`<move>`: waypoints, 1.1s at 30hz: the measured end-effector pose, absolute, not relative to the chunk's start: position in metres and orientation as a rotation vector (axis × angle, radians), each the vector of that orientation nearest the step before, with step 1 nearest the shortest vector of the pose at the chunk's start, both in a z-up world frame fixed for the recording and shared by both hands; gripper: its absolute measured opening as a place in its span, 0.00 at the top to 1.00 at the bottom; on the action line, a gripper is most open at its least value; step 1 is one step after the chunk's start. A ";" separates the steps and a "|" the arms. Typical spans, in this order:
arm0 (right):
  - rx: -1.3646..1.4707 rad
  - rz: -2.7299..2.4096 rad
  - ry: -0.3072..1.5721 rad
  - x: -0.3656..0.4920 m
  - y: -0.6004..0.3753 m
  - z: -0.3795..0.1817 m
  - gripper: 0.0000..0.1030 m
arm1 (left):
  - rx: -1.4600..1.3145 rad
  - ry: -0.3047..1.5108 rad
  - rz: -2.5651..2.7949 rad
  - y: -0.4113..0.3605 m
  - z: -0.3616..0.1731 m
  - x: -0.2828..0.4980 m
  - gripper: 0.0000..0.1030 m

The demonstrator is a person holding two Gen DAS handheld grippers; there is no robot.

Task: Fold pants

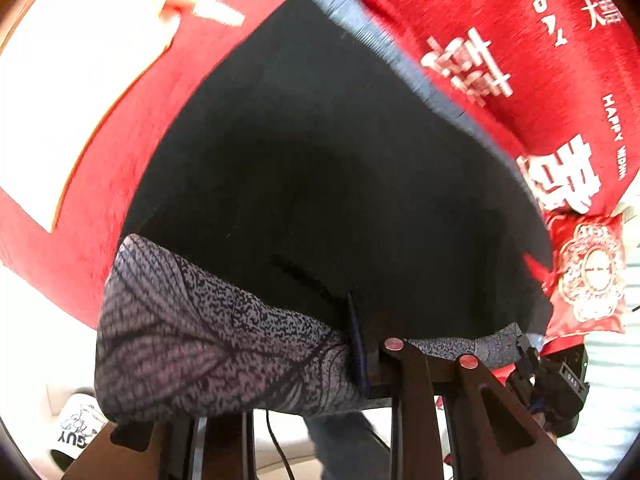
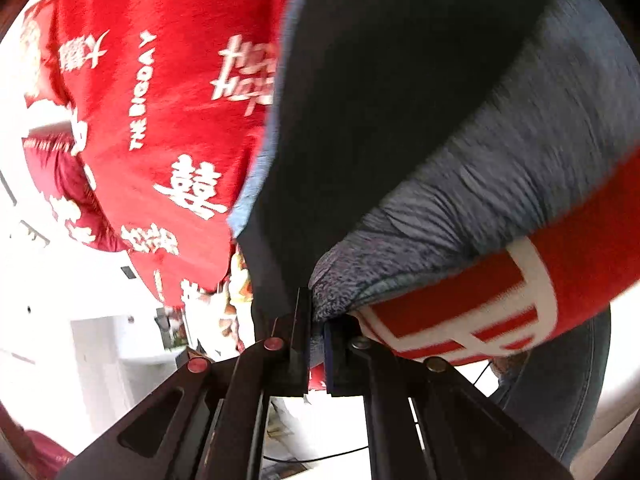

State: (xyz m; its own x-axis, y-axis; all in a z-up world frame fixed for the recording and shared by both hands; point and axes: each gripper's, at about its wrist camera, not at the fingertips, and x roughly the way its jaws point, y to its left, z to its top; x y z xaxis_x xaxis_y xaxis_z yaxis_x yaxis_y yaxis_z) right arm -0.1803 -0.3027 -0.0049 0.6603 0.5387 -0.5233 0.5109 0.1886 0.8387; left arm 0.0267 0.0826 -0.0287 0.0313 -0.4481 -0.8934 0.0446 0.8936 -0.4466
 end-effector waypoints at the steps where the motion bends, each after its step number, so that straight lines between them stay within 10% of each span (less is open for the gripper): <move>1: 1.427 0.045 0.945 -0.170 -0.308 0.004 0.95 | -0.339 1.488 -0.388 0.080 -0.021 0.031 0.74; 10: 1.289 0.209 1.093 -0.013 -0.381 0.048 0.94 | -0.340 1.299 -0.380 0.024 0.032 0.139 0.74; 24: 1.136 0.170 1.343 0.143 -0.415 -0.060 0.90 | -0.142 1.325 -0.155 -0.033 -0.062 0.243 0.71; 28: 1.065 0.235 1.332 0.134 -0.411 -0.024 0.34 | -0.108 1.299 -0.163 -0.026 -0.020 0.225 0.70; 30: 0.990 0.251 1.296 0.127 -0.408 0.001 0.31 | -0.092 1.264 -0.135 -0.024 0.001 0.216 0.43; 33: 0.872 0.313 1.278 0.121 -0.391 0.026 0.46 | -0.060 1.181 -0.075 -0.014 0.020 0.205 0.32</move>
